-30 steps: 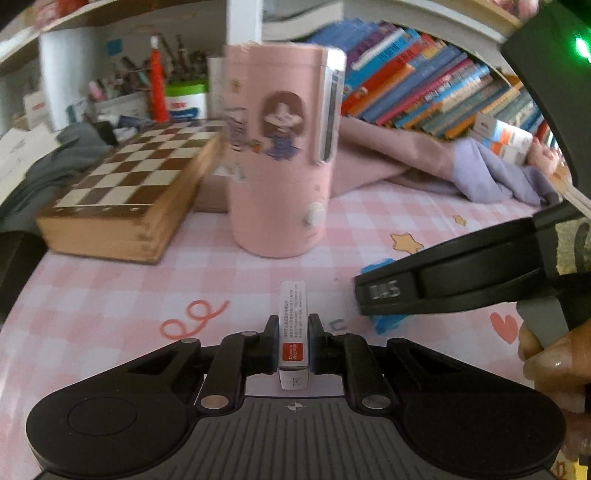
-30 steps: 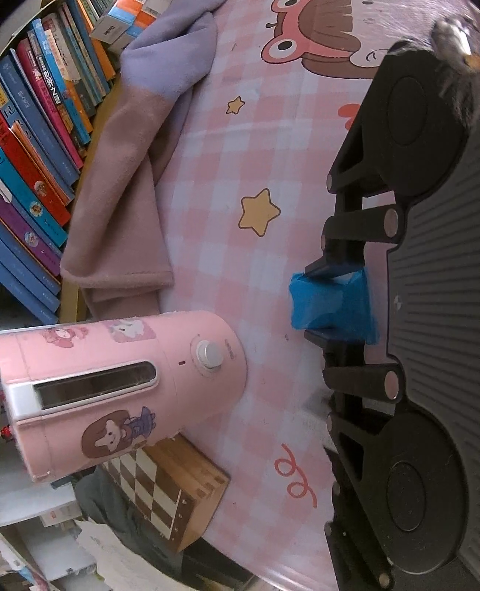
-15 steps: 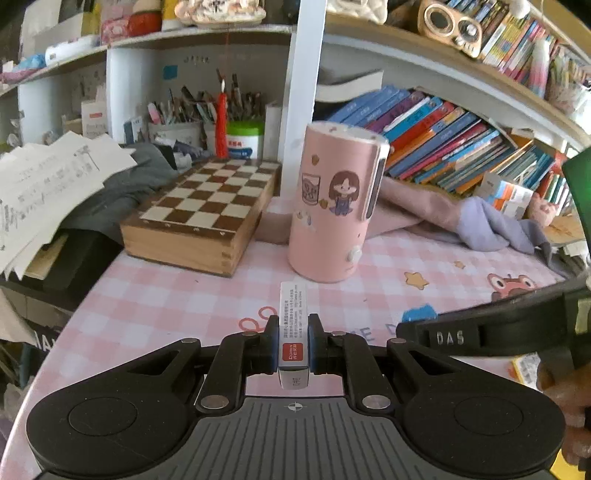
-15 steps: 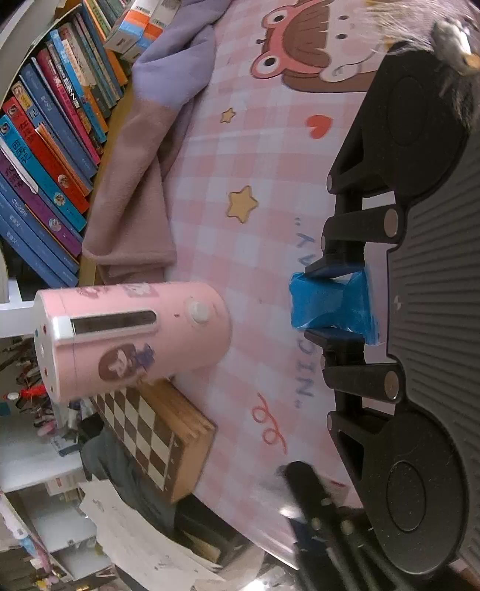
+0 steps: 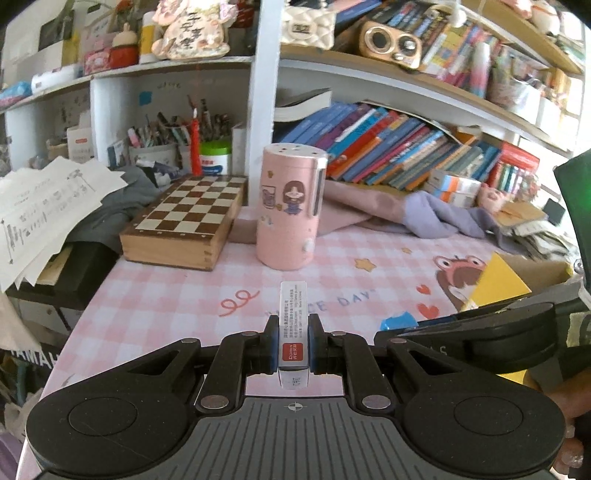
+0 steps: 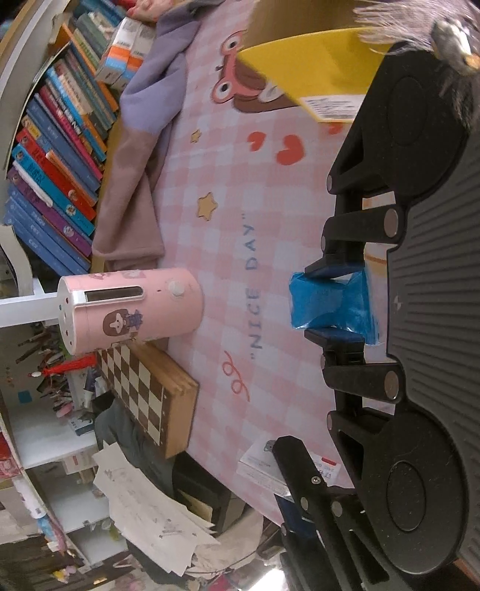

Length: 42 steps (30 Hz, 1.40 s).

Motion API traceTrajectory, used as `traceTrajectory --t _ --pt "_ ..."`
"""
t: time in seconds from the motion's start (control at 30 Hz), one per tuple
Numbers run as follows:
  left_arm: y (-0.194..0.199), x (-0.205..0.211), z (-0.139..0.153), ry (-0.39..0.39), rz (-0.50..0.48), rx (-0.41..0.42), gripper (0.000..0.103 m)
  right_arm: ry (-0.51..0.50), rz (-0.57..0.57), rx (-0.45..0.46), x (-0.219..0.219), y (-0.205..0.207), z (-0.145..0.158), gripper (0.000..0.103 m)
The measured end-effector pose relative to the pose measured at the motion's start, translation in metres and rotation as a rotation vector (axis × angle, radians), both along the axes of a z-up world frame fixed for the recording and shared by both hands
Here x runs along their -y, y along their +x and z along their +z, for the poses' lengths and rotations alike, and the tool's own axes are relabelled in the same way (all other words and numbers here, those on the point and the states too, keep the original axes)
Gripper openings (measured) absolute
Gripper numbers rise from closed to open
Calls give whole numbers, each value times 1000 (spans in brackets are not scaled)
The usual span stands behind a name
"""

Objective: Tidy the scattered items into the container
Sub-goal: 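Carry the small box and blue item over to the yellow box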

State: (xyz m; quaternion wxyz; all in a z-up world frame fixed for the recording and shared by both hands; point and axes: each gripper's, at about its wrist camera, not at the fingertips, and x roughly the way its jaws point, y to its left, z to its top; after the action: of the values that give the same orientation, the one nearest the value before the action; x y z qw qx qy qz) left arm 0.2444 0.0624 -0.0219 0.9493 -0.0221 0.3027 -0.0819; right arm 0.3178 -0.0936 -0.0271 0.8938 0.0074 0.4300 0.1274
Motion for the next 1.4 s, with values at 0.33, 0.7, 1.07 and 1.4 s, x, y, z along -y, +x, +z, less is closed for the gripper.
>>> traceTrajectory --t 0.33,0.7,1.07,1.4 --pt "-41 9 8 9 -82 -5 13 34 -58 25 9 -64 8 26" --pt "-89 15 23 -36 -164 3 13 32 -88 78 26 -127 22 26" --pt "-131 16 35 -17 -210 22 13 38 -115 105 37 -178 25 26" --pt "-166 10 32 -48 -245 -1 13 43 -165 120 44 -221 24 26"
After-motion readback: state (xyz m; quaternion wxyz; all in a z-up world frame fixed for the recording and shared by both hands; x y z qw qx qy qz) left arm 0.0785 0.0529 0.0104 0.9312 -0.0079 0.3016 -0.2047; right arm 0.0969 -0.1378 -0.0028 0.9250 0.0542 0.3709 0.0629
